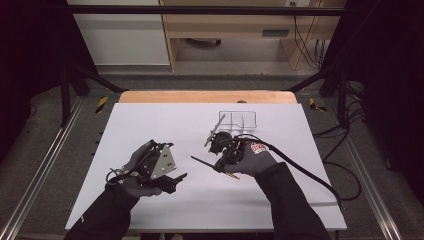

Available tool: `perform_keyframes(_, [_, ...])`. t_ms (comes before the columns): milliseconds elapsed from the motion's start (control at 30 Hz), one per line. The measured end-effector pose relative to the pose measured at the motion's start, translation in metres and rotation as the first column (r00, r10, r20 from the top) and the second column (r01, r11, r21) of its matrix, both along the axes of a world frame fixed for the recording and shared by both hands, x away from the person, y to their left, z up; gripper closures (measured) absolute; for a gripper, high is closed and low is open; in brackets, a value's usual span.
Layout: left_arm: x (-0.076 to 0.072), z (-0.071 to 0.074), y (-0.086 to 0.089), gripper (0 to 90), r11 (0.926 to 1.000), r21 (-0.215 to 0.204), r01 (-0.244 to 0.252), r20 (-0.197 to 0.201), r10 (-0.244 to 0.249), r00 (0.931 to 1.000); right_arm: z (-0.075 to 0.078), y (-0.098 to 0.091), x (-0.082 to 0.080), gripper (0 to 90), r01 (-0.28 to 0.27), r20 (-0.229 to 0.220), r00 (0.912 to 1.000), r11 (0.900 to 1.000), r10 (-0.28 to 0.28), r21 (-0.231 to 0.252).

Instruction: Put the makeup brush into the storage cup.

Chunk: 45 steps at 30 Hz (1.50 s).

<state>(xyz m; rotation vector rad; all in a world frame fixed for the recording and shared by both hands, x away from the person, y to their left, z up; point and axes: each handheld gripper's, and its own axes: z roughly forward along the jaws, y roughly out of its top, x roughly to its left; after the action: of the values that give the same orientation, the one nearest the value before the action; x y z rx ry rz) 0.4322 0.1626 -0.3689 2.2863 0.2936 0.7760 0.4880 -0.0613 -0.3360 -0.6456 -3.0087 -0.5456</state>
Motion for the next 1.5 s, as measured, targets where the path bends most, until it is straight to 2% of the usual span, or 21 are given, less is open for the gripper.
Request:
perform_keyframes(233, [-0.006,-0.001,-0.004,7.1,0.9994,0.01,0.034,0.012,-0.034,0.9993,-0.002,0.003,-0.002,83.8,-0.02,-0.015,0.9997,0.9998,0.019,-0.009])
perform_keyframes(767, [-0.012,-0.01,-0.017,11.4,0.9926,0.082,0.089,0.042,-0.092,0.9948,-0.007,0.014,-0.004,83.8,-0.063,-0.054,0.9967,0.9977,0.061,-0.027])
perform_keyframes(1167, [-0.016,-0.02,-0.028,17.2,0.9811,0.147,0.126,0.068,-0.137,0.9883,-0.01,0.019,-0.004,83.8,-0.073,-0.077,0.9945,0.997,0.071,-0.024])
perform_keyframes(1400, [-0.016,-0.024,-0.033,26.9,0.9739,0.166,0.155,0.079,-0.17,0.9824,-0.012,0.021,-0.004,83.8,-0.084,-0.091,0.9926,0.996,0.081,-0.03])
perform_keyframes(1500, [-0.016,-0.026,-0.035,31.8,0.9679,0.192,0.163,0.09,-0.182,0.9791,-0.012,0.022,-0.005,83.8,-0.084,-0.098,0.9919,0.9962,0.081,-0.025])
